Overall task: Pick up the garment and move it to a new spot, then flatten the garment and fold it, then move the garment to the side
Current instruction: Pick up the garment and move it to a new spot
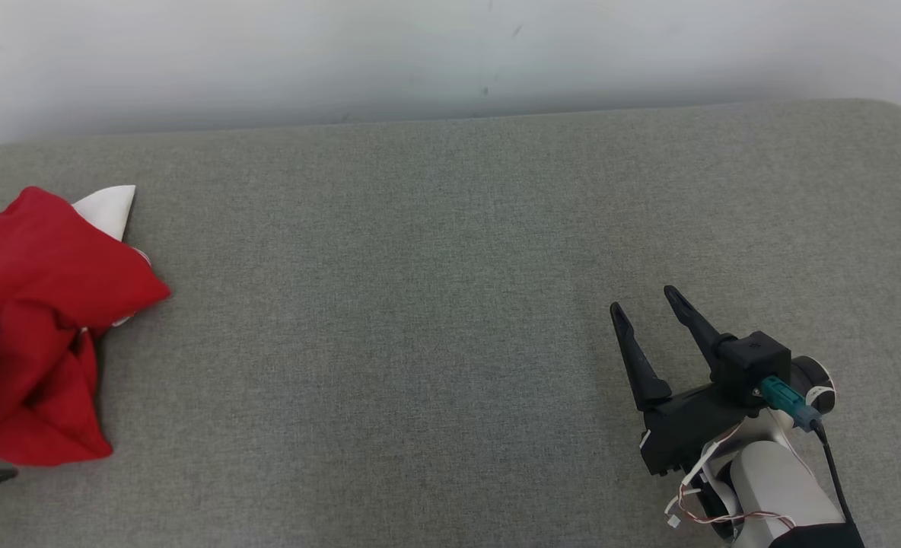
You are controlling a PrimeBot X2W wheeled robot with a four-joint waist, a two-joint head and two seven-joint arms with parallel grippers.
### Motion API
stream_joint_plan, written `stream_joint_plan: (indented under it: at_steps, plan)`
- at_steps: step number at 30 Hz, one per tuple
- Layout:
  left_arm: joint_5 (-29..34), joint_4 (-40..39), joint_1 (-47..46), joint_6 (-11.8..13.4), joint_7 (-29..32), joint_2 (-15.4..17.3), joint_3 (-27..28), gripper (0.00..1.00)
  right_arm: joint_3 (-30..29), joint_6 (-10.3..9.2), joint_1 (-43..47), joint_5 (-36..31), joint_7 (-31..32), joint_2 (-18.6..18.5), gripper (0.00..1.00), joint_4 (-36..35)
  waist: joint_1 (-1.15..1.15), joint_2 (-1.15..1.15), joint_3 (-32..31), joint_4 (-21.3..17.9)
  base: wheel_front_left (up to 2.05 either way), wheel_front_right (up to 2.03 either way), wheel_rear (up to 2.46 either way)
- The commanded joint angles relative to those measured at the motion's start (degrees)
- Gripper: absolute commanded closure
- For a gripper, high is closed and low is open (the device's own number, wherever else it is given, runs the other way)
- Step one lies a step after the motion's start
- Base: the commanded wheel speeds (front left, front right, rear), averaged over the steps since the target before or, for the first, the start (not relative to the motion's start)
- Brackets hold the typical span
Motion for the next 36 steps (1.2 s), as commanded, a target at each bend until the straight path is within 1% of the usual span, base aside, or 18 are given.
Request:
stream_joint_plan:
  at_steps: [1,5,9,10,12,13,16,20,22,29,30,36]
  plan:
    - [-0.88,0.63,-0.02,0.0,1.31,0.25,-0.6,0.0,-0.2,-0.02,-0.65,-0.4,0.03,-0.22,0.0,-0.17,-0.01,-0.01,-0.01,0.02,0.0,0.0,0.0]
    - [-1.23,2.54,-0.22,0.0,5.98,0.83,-3.09,0.0,-0.14,-0.02,-0.68,-0.66,0.32,-0.23,0.0,-0.27,-0.01,-0.01,-0.19,0.26,0.0,0.0,0.0]
    - [-2.91,2.92,-0.68,-0.01,6.8,0.17,-3.87,0.0,0.12,-0.02,-0.81,-0.79,0.65,-0.24,0.0,-0.54,-0.01,-0.01,-0.17,0.39,0.0,0.0,0.0]
    - [-3.08,2.94,-0.6,0.0,6.45,0.37,-4.16,0.33,0.21,-0.02,-0.84,-0.83,0.75,-0.23,0.0,-0.63,-0.01,-0.01,-0.08,0.37,0.0,0.0,0.0]
    - [-3.41,3.03,-0.21,-0.01,5.72,0.41,-4.74,0.71,0.32,-0.02,-1.03,-0.92,0.83,-0.23,0.0,-0.78,-0.01,-0.01,0.16,0.27,0.0,0.0,0.0]
    - [-3.55,3.04,0.09,-0.01,5.41,0.48,-5.14,1.0,0.38,-0.02,-1.14,-0.96,0.88,-0.24,0.0,-0.87,-0.01,-0.01,0.27,0.2,0.0,0.0,0.0]
    - [-4.03,2.76,0.65,-0.01,4.13,0.86,-6.03,1.0,0.39,-0.02,-1.21,-1.11,0.95,-0.23,0.0,-1.08,-0.01,-0.01,0.63,0.03,0.0,0.0,0.0]
    - [-3.87,0.85,0.17,0.0,-0.23,2.01,-7.27,1.0,-0.24,-0.02,-1.0,-1.54,1.03,-0.24,0.0,-1.45,-0.01,-0.01,0.89,0.26,0.0,0.0,0.0]
    - [-4.17,-0.89,-1.02,0.0,-3.35,2.71,-8.39,1.0,-0.47,-0.01,-0.69,-1.58,1.0,-0.23,0.0,-1.54,-0.01,-0.01,0.65,0.78,0.0,0.0,0.0]
    - [-4.35,-5.67,-3.96,-0.01,-8.86,4.34,-12.01,1.0,0.04,-0.02,-0.24,-0.46,0.7,-0.24,0.0,-1.07,-0.01,-0.01,-0.72,2.03,0.0,0.0,0.0]
    - [-4.35,-5.67,-3.96,-0.01,-8.86,4.34,-12.01,1.0,0.04,-0.02,-0.24,-0.46,0.7,-0.24,0.0,-1.07,-0.01,-0.01,-0.72,2.03,0.0,0.0,0.0]
    - [-5.06,-10.49,-6.81,-0.01,-14.36,5.28,-14.38,1.0,0.54,-0.02,-0.47,0.43,0.5,-0.24,0.0,-0.23,-0.01,-0.01,-2.08,2.18,0.0,0.0,0.0]
